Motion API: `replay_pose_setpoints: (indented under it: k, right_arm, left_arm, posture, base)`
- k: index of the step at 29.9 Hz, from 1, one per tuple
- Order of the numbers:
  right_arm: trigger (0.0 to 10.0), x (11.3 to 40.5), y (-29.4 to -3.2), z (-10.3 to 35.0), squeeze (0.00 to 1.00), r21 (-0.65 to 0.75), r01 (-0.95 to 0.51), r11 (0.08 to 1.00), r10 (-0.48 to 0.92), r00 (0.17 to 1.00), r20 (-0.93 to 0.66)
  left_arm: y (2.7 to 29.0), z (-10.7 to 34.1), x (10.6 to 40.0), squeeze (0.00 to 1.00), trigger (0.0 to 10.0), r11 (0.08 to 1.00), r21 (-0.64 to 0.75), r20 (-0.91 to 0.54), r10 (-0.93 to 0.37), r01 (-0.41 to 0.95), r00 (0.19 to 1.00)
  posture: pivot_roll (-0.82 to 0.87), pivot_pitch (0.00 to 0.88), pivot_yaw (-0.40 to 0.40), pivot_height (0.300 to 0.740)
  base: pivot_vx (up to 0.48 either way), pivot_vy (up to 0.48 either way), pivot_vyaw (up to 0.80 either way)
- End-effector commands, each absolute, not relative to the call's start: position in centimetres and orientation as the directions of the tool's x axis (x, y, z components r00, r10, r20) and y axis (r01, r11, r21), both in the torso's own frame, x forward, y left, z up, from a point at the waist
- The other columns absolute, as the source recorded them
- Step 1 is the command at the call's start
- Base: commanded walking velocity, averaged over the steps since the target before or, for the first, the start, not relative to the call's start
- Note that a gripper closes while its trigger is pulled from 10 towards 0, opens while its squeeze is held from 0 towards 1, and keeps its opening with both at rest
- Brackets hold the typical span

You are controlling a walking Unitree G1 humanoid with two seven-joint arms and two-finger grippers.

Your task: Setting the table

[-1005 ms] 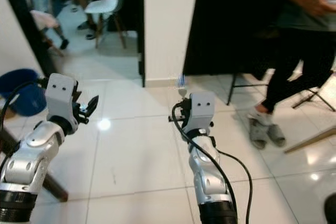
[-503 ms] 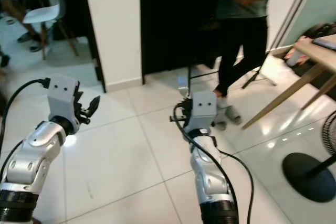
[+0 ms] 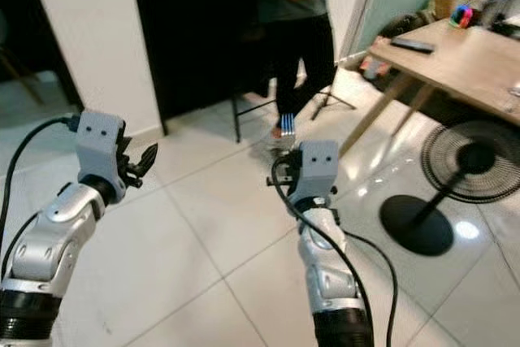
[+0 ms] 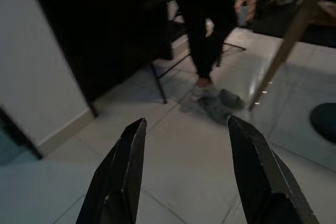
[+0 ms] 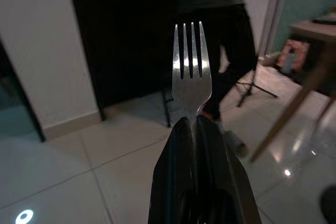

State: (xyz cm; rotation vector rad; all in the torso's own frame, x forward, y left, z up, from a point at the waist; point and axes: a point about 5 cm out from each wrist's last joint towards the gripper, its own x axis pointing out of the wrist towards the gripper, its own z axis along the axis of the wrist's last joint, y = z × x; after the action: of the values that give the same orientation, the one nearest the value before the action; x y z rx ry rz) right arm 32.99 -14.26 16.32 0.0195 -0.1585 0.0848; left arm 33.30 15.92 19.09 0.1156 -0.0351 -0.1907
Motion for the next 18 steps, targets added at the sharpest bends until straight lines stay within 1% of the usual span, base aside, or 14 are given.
replay_pose_setpoints:
  k: [1, 18]
  right_arm:
    - [10.0, 32.88, -14.14, 15.8, 0.0, 0.021, -0.089, 0.996, 0.085, 0.987, 0.139]
    - [10.0, 32.8, -14.16, 15.73, 0.0, 0.022, -0.087, 0.996, 0.083, 0.987, 0.137]
  left_arm:
    - [16.12, 18.47, 33.28, 0.0, 10.0, 0.977, 0.117, 0.0, -0.181, 0.18, 0.983]
    - [16.08, 18.39, 33.26, 0.0, 10.0, 0.976, 0.121, -0.004, -0.181, 0.18, 0.984]
  posture:
    - [0.01, 0.0, 0.075, 0.74]
    - [0.01, 0.001, 0.075, 0.74]
  base:
    - [0.0, 0.0, -0.74]
    - [0.0, 0.0, -0.74]
